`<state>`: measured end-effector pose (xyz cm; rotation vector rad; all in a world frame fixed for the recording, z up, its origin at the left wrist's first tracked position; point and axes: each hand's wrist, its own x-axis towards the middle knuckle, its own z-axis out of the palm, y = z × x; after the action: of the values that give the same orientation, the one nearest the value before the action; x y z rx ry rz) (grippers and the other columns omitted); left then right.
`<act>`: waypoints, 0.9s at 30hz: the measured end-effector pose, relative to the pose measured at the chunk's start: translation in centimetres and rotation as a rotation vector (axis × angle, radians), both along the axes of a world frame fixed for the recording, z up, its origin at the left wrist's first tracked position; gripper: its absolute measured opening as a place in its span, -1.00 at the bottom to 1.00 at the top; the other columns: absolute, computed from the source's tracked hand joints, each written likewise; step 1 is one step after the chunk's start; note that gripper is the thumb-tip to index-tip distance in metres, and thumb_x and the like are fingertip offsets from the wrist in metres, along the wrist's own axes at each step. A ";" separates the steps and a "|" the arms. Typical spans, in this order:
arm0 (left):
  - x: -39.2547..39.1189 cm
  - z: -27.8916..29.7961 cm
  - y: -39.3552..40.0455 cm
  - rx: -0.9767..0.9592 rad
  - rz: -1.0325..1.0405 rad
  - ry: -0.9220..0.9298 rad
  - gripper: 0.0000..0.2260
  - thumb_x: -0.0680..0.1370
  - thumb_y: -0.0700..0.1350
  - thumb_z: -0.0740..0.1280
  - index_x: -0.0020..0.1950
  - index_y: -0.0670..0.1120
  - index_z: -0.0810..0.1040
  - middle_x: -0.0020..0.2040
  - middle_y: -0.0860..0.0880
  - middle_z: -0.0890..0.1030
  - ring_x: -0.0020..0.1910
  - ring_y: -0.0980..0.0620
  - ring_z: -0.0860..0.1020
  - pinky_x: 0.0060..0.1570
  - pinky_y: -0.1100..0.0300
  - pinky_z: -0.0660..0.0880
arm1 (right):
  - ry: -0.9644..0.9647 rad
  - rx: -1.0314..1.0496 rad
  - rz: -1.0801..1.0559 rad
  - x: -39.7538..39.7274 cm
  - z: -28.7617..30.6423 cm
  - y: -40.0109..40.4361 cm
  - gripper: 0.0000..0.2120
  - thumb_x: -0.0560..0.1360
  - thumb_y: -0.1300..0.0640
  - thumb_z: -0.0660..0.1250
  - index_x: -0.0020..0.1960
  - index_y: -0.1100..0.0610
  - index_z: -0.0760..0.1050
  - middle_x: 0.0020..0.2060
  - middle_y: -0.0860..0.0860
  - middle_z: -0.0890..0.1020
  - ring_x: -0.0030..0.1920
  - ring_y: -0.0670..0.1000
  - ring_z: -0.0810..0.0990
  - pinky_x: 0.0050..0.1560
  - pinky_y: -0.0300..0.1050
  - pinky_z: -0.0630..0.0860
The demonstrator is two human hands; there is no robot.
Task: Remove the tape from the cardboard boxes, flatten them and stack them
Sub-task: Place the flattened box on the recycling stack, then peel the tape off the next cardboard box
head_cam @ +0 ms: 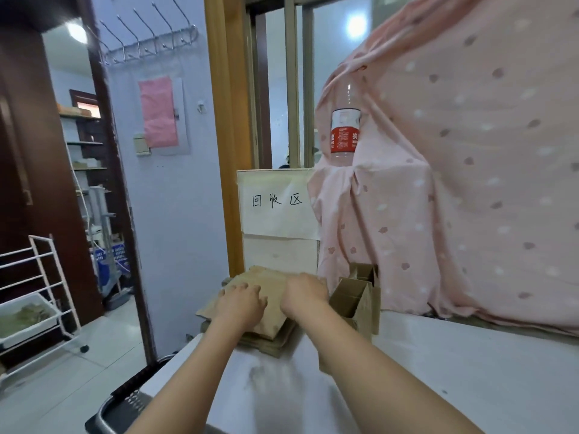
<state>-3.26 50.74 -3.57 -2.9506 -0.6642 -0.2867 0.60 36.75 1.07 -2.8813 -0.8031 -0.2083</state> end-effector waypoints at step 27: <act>2.9 1.2 -15.5 -1.089 -0.146 -0.087 -0.68 0.65 0.16 0.15 0.13 -0.01 0.57 0.00 -0.13 0.69 -0.11 -0.10 0.67 -0.02 -0.03 0.65 | 0.749 0.751 -0.220 4.1 -5.4 -15.1 -0.59 0.46 0.16 0.15 0.28 0.23 0.45 0.12 0.17 0.60 0.10 0.24 0.62 0.13 0.10 0.61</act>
<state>-0.38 35.20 -2.35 -4.0500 -0.7944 -0.0515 4.65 21.68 -4.32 -2.0592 -0.1902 0.4351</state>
